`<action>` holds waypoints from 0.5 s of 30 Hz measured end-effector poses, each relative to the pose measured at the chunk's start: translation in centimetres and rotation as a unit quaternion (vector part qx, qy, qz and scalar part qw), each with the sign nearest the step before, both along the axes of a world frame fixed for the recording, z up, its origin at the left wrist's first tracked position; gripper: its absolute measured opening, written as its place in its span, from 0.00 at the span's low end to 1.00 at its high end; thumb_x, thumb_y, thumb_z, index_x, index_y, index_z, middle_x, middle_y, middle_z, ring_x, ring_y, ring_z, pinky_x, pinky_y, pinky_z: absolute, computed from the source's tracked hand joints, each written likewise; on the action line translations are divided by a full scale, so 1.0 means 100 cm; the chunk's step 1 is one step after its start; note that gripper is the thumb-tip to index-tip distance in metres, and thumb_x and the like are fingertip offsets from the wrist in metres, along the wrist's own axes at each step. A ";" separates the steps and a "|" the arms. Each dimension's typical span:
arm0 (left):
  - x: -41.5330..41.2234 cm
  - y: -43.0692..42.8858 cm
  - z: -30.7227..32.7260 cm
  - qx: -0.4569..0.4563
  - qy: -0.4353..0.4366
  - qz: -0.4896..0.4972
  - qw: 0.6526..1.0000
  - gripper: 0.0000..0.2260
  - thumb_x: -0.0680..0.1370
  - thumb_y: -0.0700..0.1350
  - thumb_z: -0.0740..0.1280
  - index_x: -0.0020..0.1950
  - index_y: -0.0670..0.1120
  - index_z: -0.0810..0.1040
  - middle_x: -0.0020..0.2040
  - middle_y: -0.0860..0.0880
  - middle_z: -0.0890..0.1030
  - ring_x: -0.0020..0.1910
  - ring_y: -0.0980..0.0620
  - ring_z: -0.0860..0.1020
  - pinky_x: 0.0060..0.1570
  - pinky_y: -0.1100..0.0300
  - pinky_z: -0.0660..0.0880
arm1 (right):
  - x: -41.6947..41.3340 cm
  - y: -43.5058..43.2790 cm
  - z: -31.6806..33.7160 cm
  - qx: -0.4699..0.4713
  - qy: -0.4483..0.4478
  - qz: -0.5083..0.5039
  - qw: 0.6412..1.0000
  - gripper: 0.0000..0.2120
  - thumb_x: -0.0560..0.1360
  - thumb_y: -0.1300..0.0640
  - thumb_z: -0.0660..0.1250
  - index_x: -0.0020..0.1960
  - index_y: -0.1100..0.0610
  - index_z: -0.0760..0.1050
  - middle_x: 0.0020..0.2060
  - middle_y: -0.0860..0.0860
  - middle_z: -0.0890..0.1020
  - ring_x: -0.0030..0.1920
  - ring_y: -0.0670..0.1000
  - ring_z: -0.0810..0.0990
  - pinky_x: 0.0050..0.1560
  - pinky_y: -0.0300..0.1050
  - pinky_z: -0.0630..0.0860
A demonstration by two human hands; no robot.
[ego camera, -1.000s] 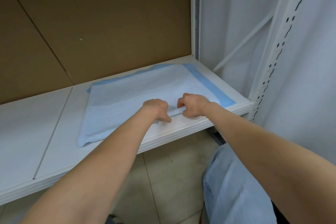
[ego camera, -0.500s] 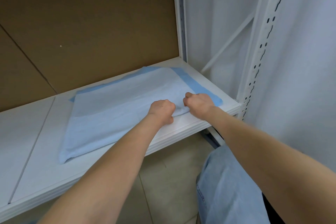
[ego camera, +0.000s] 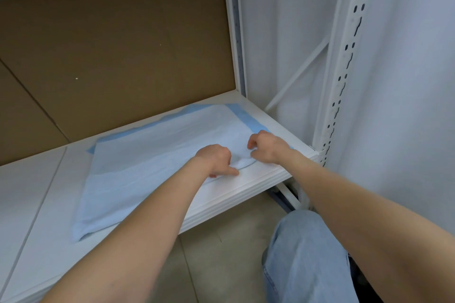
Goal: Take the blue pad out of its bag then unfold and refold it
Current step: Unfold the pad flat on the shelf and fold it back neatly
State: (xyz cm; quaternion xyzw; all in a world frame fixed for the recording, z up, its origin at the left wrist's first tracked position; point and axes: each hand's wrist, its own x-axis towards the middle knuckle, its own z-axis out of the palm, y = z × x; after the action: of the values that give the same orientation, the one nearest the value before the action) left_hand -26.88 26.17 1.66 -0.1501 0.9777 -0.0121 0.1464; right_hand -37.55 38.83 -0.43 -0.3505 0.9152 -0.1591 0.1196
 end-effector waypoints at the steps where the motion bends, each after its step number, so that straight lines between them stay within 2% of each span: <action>1: -0.002 -0.002 0.000 0.029 0.033 0.020 0.999 0.16 0.77 0.57 0.61 0.45 0.45 0.78 0.38 0.48 0.78 0.37 0.49 0.77 0.39 0.58 0.72 | -0.003 0.000 0.003 -0.028 0.015 -0.045 0.998 0.15 0.77 0.56 0.61 0.63 0.52 0.73 0.61 0.51 0.72 0.59 0.55 0.75 0.59 0.48 0.73; 3: -0.007 -0.007 -0.001 0.058 0.121 0.045 0.990 0.14 0.79 0.51 0.58 0.43 0.45 0.78 0.42 0.46 0.78 0.44 0.46 0.78 0.40 0.57 0.71 | -0.009 -0.002 0.005 -0.053 0.043 -0.111 0.991 0.16 0.77 0.55 0.60 0.64 0.55 0.73 0.60 0.54 0.74 0.60 0.57 0.74 0.58 0.48 0.72; 5: -0.013 -0.013 -0.007 0.058 0.150 0.043 0.986 0.12 0.80 0.47 0.58 0.56 0.47 0.79 0.56 0.46 0.78 0.57 0.45 0.76 0.50 0.55 0.74 | -0.013 -0.007 0.004 -0.050 0.043 -0.132 0.989 0.17 0.77 0.53 0.61 0.65 0.57 0.72 0.60 0.55 0.75 0.60 0.57 0.74 0.57 0.48 0.72; 7: -0.019 -0.017 -0.014 0.056 0.129 0.032 0.990 0.17 0.80 0.46 0.58 0.69 0.48 0.72 0.67 0.48 0.71 0.66 0.46 0.70 0.62 0.54 0.71 | -0.013 -0.017 0.001 -0.044 0.025 -0.127 0.991 0.19 0.76 0.49 0.64 0.62 0.59 0.71 0.59 0.56 0.75 0.60 0.57 0.74 0.56 0.48 0.72; 11: -0.027 -0.028 -0.028 0.070 0.118 0.041 0.990 0.21 0.80 0.42 0.55 0.74 0.51 0.65 0.73 0.48 0.64 0.70 0.46 0.64 0.67 0.53 0.66 | -0.018 -0.041 -0.009 -0.021 0.001 -0.109 0.994 0.22 0.74 0.44 0.67 0.60 0.60 0.72 0.62 0.56 0.71 0.62 0.57 0.70 0.57 0.48 0.71; 15: -0.028 -0.042 -0.041 0.067 0.098 0.069 0.991 0.21 0.81 0.46 0.53 0.75 0.55 0.62 0.75 0.50 0.61 0.72 0.47 0.61 0.68 0.51 0.63 | -0.022 -0.053 -0.015 -0.006 -0.008 -0.144 0.990 0.22 0.74 0.45 0.68 0.60 0.59 0.72 0.62 0.57 0.71 0.63 0.58 0.71 0.59 0.48 0.70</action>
State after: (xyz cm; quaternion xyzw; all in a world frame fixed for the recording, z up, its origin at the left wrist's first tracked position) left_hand -29.64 21.97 -2.48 -0.2071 0.9734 0.0781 0.0599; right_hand -39.78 33.49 -1.96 -0.2145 0.9541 -0.1831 0.1010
